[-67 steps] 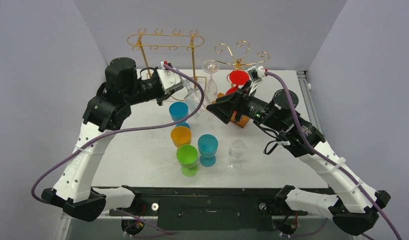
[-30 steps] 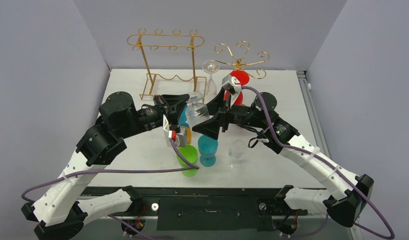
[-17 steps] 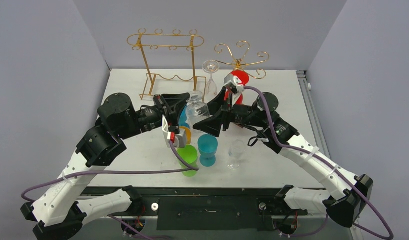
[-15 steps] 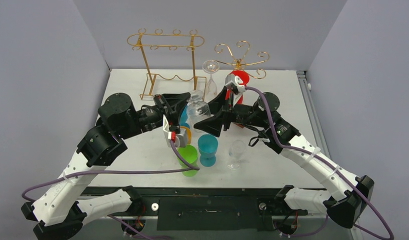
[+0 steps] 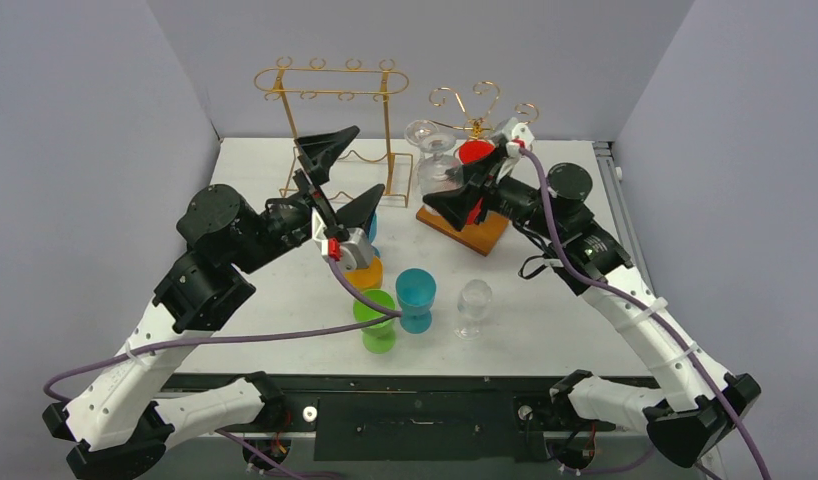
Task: Place the wine glass upside down on the wine glass rack
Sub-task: Turn the wine glass upside down at the wine rack.
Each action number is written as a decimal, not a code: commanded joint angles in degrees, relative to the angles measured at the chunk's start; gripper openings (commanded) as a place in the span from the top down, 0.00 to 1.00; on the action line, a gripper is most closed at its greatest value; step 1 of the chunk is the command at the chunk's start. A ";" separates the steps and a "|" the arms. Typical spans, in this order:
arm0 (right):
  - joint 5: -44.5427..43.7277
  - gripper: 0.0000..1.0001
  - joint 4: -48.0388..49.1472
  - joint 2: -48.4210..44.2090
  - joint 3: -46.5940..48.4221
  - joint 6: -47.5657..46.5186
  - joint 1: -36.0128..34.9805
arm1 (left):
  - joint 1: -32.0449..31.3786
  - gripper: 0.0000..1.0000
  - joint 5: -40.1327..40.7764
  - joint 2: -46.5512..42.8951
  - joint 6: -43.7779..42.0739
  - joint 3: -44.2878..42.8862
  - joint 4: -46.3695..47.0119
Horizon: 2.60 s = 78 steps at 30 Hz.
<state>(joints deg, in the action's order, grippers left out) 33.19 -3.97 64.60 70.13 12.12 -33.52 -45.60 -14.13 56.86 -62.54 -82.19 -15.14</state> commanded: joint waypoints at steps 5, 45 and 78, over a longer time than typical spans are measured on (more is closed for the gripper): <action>-15.09 0.80 12.80 -6.40 3.75 -0.24 10.73 | -0.19 0.05 7.47 1.63 13.47 -6.53 3.75; -0.64 0.88 39.26 5.00 -20.68 -5.90 34.04 | 1.24 0.05 0.85 8.83 37.53 -13.57 -17.07; 5.22 0.89 27.57 11.28 -11.51 -16.11 30.13 | 1.92 0.05 0.19 8.76 37.32 -12.20 -16.27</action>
<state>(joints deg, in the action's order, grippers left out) 35.53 20.88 76.86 55.61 0.49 -2.66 -44.07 -13.58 65.76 -25.91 -93.60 -33.80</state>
